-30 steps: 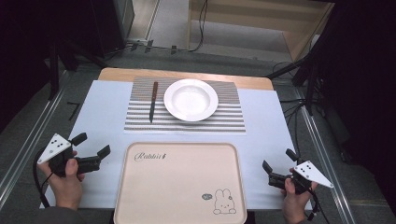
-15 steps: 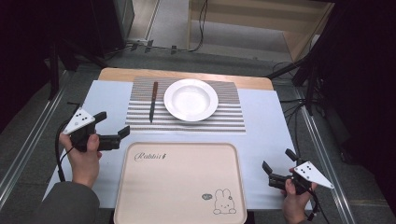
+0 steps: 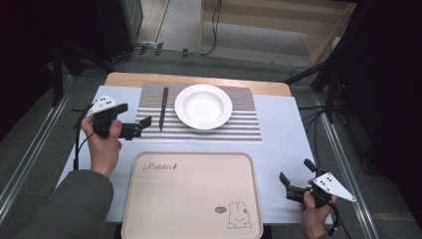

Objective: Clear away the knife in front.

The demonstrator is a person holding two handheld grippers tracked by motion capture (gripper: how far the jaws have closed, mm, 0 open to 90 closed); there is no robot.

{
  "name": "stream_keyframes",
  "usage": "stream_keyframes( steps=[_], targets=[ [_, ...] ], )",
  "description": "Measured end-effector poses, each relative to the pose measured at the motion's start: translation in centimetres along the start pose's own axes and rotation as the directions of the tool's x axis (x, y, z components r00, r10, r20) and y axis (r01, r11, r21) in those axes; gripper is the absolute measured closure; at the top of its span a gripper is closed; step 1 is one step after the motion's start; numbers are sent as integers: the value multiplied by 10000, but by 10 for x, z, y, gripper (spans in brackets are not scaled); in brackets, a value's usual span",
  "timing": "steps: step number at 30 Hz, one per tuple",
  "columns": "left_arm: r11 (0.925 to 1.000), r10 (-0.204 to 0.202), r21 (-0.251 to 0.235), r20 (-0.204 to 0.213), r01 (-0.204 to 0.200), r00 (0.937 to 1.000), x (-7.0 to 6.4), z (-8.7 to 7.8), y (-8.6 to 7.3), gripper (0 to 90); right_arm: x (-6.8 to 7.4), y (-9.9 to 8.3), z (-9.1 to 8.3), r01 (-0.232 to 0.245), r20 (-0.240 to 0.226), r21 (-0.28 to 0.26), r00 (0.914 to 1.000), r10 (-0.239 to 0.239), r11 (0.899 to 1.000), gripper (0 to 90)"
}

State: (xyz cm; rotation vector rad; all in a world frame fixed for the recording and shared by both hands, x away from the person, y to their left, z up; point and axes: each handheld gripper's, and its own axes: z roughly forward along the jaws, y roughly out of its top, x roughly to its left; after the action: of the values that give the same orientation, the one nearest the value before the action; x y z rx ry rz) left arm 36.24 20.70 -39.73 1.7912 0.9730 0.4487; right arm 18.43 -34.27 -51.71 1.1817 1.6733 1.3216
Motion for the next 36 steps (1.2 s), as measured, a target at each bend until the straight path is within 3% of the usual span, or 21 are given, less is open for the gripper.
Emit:
stream_keyframes(
  steps=[7, 12, 17, 21, 22, 24, 26, 29, 30, 32, 35, 36],
  targets=[
    [9990, -127, 435, -97, 132, 9999, 8, 27, 11, 0, 0, 0, 0, -1, -54, -12, 10000, 1, 10000, 0],
    [9955, -404, 859, 83, 395, 9992, 16, 46, 19, 0, 0, 0, 0, -1, -69, -13, 10000, 1, 10000, 0],
    [9894, -695, 1258, -279, 725, 9972, 27, 63, 26, 0, 0, 0, 0, 37, -106, 17, 9999, -37, 10000, 0],
    [9847, -804, 1500, -603, 886, 9949, 32, 73, 30, 52, 0, 0, 0, 80, -103, 13, 9999, -80, 10000, 0],
    [9749, -1000, 1872, -1168, 1207, 9881, 35, 80, 34, 86, 0, 0, 1, 76, -91, 10, 9999, -75, 10000, 0],
    [9637, -1310, 2146, -1374, 1586, 9818, 39, 88, 37, 141, 0, 0, 1, 56, -69, 14, 10000, -56, 10000, 0],
    [9559, -1330, 2410, -1547, 1679, 9790, 41, 96, 40, 164, 0, 0, 1, 44, -54, 18, 10000, -44, 10000, 0],
    [9437, -1438, 2752, -1578, 1834, 9769, 42, 108, 43, 212, 0, 0, 1, 48, -40, 23, 10000, -48, 10000, 0],
    [9437, -1438, 2752, -1578, 1834, 9769, 42, 108, 43, 223, 0, 0, 1, 48, -40, 23, 10000, -48, 10000, 0],
    [9301, -1426, 3175, -1503, 1844, 9783, 44, 121, 44, 258, 0, 0, 1, 48, -44, 48, 10000, -48, 10000, 0],
    [9245, -1473, 3292, -1559, 1920, 9767, 47, 128, 46, 306, 0, 0, 2, 62, -49, 80, 10000, -62, 9999, 0],
    [9122, -1657, 3502, -1594, 2127, 9732, 52, 137, 45, 316, 1, 0, 2, 80, -66, 122, 9999, -79, 9999, 0]
  ],
)
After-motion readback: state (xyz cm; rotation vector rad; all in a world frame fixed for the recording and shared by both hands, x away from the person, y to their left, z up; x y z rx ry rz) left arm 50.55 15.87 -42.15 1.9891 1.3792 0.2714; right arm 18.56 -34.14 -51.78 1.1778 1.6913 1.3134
